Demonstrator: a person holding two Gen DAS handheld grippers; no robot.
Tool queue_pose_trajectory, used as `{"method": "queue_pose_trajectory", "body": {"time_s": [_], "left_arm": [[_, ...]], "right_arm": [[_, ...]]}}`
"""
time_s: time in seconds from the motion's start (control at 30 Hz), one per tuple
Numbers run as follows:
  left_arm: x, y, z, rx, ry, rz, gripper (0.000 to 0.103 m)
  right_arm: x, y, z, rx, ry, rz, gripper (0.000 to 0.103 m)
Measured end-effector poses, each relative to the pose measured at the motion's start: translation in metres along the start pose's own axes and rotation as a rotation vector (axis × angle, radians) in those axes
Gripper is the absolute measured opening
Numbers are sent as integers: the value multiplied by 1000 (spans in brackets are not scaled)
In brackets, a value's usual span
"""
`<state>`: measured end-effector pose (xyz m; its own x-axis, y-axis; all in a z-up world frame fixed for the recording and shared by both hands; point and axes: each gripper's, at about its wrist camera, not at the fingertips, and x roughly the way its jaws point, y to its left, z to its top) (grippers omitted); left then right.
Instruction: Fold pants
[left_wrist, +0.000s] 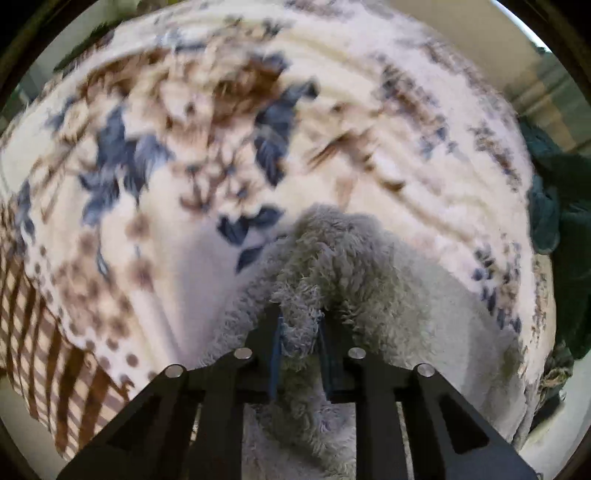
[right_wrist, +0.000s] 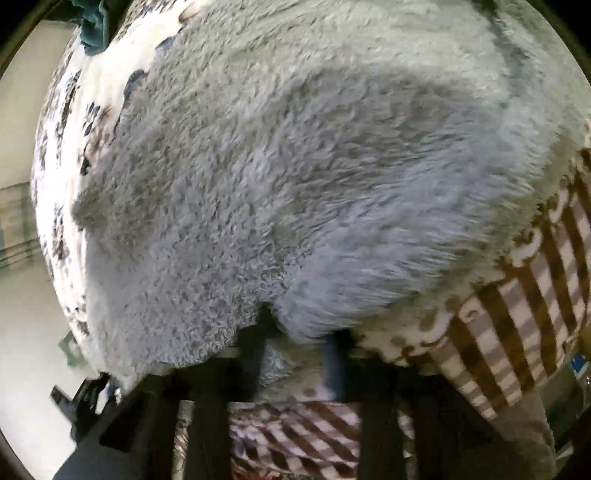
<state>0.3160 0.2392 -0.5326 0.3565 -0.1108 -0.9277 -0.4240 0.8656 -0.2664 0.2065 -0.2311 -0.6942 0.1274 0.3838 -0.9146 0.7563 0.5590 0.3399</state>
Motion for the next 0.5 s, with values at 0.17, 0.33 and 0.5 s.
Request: {"method": "queue_pose_trajectory", "body": {"time_s": [0.17, 0.33, 0.5], "left_arm": [[-51, 21, -6, -60, -55, -66, 13], [-65, 46, -9, -121, -28, -67, 13], [-25, 69, -24, -101, 72, 27, 14]], "right_arm": [[-25, 11, -17, -79, -59, -8, 8], [-51, 6, -26, -102, -65, 13, 8], [-31, 9, -35, -136, -22, -56, 8]]}}
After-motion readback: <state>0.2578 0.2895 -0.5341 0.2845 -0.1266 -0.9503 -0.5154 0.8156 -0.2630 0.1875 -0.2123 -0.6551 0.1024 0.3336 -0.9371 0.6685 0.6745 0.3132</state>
